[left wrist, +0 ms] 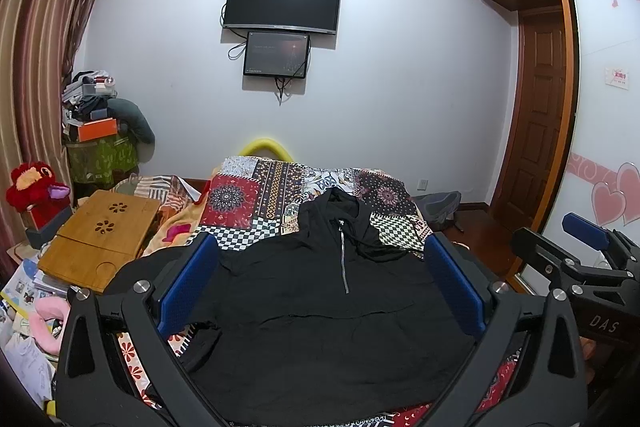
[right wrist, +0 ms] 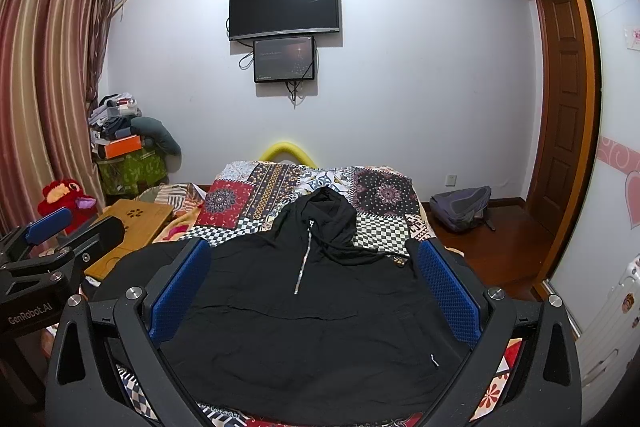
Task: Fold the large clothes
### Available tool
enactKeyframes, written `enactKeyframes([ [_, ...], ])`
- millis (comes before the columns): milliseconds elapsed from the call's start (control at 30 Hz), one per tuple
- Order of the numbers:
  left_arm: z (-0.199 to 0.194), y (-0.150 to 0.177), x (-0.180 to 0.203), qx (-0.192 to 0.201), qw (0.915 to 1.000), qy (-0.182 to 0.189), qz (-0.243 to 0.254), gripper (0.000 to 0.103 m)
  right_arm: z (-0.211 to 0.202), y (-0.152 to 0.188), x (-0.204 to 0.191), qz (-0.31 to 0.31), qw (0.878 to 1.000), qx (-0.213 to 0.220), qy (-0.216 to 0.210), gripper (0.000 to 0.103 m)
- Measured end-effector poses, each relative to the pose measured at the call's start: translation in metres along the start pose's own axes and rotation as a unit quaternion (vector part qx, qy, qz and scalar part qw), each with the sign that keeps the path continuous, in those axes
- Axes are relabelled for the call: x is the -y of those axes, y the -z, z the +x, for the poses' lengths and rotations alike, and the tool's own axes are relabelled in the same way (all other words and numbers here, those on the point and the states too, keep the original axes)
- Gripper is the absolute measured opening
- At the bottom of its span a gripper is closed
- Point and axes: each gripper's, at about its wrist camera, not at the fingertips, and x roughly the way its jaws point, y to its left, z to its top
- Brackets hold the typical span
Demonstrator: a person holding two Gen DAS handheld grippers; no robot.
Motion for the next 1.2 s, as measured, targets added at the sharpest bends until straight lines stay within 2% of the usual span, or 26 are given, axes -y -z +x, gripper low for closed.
enactKeyframes([
  [467,0.004,0.001,-0.003,-0.003,1.0000,-0.001,-0.002,0.103,0.002,0.002,0.000,-0.001,1.000,-0.003,0.001,0.103],
  [800,0.016,0.000,-0.012,-0.011,0.9999,-0.006,-0.006,0.103,0.017,0.005,-0.002,-0.005,1.000,-0.018,0.000,0.103],
  [1000,0.034,0.000,-0.027,-0.022,0.9994,-0.023,-0.010,0.103,0.039,0.005,-0.010,-0.011,0.999,-0.039,-0.004,0.103],
  [1200,0.058,-0.001,-0.062,-0.039,0.9970,-0.059,-0.031,0.103,0.063,0.009,-0.018,-0.017,0.998,-0.063,-0.009,0.103],
])
